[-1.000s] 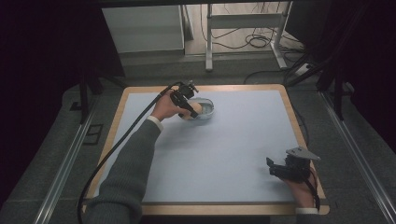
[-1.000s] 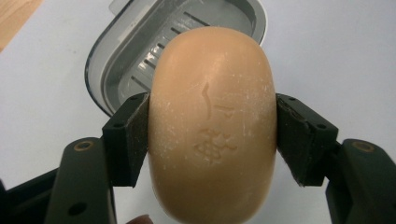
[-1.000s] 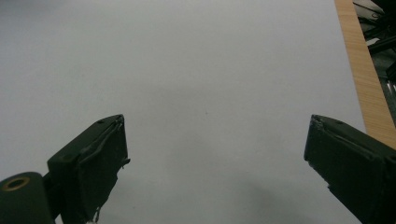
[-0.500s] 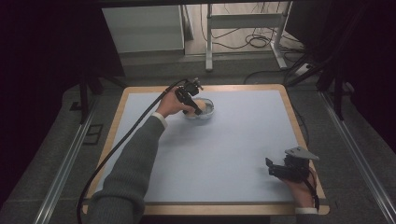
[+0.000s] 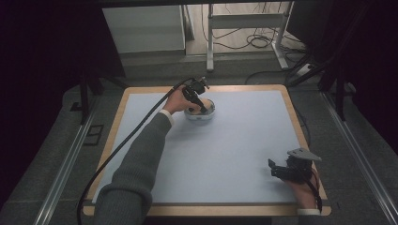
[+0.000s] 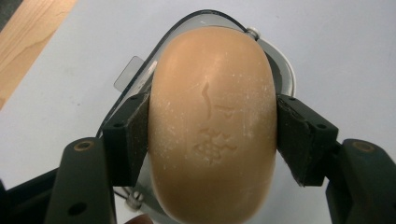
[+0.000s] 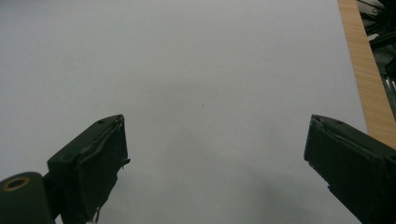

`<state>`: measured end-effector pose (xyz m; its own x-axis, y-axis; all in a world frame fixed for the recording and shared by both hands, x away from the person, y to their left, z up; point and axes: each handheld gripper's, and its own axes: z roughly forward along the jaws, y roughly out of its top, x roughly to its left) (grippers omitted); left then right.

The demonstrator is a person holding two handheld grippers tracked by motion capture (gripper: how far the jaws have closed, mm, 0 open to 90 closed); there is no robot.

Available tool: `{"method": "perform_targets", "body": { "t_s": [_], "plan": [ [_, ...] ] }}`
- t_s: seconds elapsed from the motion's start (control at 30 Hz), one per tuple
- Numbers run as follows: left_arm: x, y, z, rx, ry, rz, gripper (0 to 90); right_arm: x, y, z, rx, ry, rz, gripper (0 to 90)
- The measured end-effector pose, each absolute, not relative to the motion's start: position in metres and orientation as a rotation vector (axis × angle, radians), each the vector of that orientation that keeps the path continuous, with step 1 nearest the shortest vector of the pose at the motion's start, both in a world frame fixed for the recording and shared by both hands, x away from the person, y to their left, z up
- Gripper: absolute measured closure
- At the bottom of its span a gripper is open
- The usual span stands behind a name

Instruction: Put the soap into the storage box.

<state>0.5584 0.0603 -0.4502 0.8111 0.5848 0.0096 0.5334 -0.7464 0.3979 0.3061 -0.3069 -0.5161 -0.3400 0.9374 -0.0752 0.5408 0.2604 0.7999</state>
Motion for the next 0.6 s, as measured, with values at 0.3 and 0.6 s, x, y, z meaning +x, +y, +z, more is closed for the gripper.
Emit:
{"method": "perform_targets", "body": {
  "t_s": [0.3, 0.6],
  "plan": [
    [0.559, 0.06, -0.456, 2.616, 0.83, 0.179, 31.1, 0.306, -0.308, -0.517, 1.334, 1.982, 0.924, 5.9],
    [0.54, 0.064, -0.435, 2.569, 0.806, 0.203, 24.0, 0.306, -0.306, -0.518, 1.337, 1.99, 0.915, 6.0]
  ]
}}
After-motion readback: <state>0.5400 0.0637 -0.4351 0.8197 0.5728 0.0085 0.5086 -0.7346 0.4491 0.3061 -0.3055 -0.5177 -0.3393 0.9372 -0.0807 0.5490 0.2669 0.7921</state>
